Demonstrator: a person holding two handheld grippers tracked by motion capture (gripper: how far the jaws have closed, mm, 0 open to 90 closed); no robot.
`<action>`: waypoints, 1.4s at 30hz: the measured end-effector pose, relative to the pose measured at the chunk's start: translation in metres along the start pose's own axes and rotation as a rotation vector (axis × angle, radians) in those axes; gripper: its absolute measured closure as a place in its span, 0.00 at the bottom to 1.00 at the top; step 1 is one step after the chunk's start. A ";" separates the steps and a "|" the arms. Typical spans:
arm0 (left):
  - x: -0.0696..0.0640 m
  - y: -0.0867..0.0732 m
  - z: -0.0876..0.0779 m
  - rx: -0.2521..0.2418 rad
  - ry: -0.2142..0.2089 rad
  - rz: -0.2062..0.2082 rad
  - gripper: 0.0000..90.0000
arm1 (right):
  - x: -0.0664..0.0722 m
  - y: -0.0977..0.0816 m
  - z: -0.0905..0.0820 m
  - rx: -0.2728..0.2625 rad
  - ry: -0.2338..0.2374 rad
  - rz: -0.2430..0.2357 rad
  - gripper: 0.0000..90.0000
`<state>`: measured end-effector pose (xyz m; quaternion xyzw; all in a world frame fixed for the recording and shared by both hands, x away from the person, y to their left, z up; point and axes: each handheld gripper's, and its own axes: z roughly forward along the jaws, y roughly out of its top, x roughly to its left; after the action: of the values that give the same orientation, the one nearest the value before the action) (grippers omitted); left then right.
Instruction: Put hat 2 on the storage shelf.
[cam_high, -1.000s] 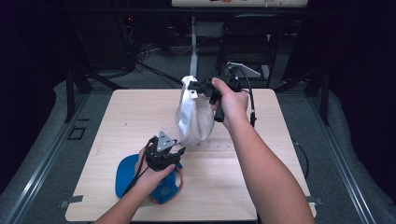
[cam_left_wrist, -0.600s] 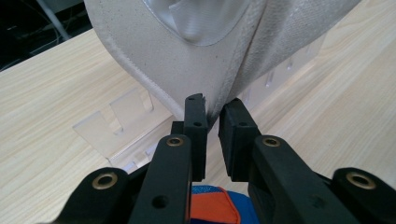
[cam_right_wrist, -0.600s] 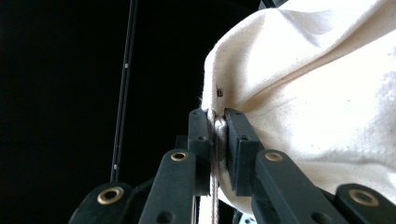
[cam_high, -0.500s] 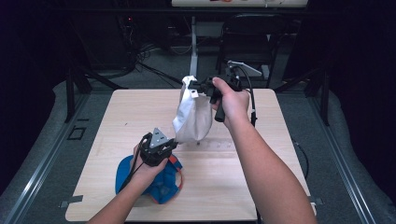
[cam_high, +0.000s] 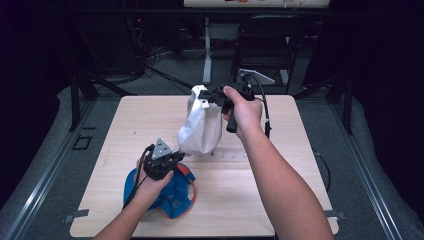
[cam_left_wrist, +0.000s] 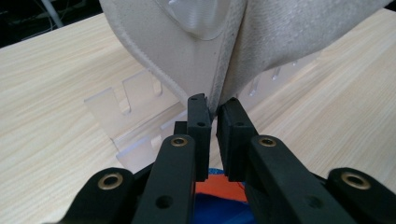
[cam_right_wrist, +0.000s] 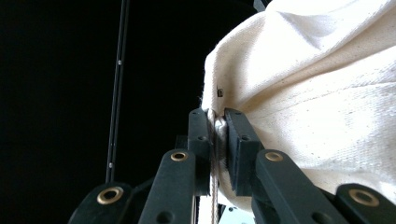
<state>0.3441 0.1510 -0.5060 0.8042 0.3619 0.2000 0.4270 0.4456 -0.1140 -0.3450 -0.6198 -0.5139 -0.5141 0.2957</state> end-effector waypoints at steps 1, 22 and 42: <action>0.000 -0.001 -0.001 0.000 0.000 -0.009 0.93 | -0.001 -0.001 0.001 -0.002 0.001 -0.004 0.91; 0.004 -0.023 0.013 0.066 -0.011 -0.101 0.94 | -0.025 -0.007 0.013 0.039 -0.105 -0.031 0.91; 0.015 -0.038 -0.039 0.009 0.027 -0.125 0.72 | -0.025 -0.014 -0.022 -0.012 -0.148 -0.139 0.82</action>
<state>0.3138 0.1977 -0.5157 0.7792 0.4180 0.1821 0.4300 0.4268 -0.1378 -0.3642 -0.6205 -0.5732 -0.4892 0.2169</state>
